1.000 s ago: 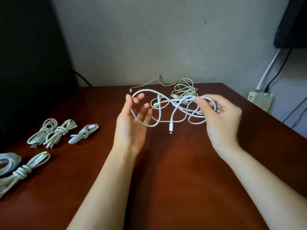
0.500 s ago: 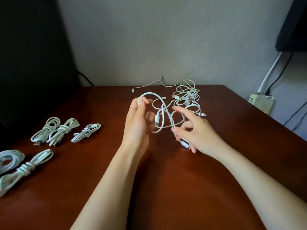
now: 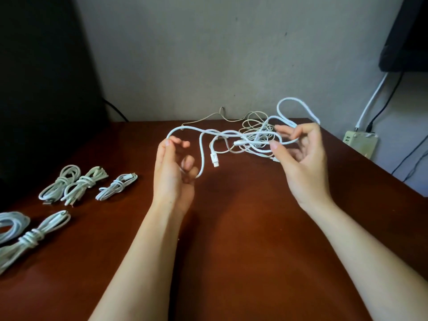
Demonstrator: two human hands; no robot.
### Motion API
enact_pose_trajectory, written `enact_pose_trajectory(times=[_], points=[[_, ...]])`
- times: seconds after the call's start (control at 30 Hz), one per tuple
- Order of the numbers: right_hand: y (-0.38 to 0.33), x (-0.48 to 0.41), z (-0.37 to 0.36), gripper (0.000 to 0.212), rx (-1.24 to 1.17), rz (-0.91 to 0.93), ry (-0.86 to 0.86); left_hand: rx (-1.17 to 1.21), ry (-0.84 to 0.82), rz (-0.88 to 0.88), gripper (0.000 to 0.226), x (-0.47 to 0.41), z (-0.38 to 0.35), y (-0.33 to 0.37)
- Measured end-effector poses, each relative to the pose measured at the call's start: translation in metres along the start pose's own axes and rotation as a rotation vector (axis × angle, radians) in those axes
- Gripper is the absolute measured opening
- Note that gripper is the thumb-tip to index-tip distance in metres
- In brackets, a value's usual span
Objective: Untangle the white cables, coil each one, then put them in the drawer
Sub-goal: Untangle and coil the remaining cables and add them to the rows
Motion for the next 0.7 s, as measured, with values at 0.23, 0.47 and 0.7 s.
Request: enact_pose_trajectory(times=[0.23, 0.47, 0.7], points=[[0.028, -0.002, 0.007, 0.021, 0.448, -0.130, 0.011, -0.082, -0.045, -0.047, 0.030, 0.001, -0.004, 0.005], [0.046, -0.005, 0.010, 0.021, 0.690, -0.236, -0.053, -0.230, -0.271, -0.061, 0.029, 0.010, -0.029, 0.001], [-0.003, 0.018, -0.039, 0.021, 0.569, 0.103, -0.347, -0.237, -0.283, -0.033, 0.026, 0.011, -0.033, -0.006]])
Point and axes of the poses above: each hand's wrist, its own x-axis away from the middle knuckle, its own z-axis out of the back of the hand, y = z × x, the point moved 8 cm from there along -x, towards the middle knuckle, and after that the axes turned 5 degrees about -y, right-handed, at the moved point
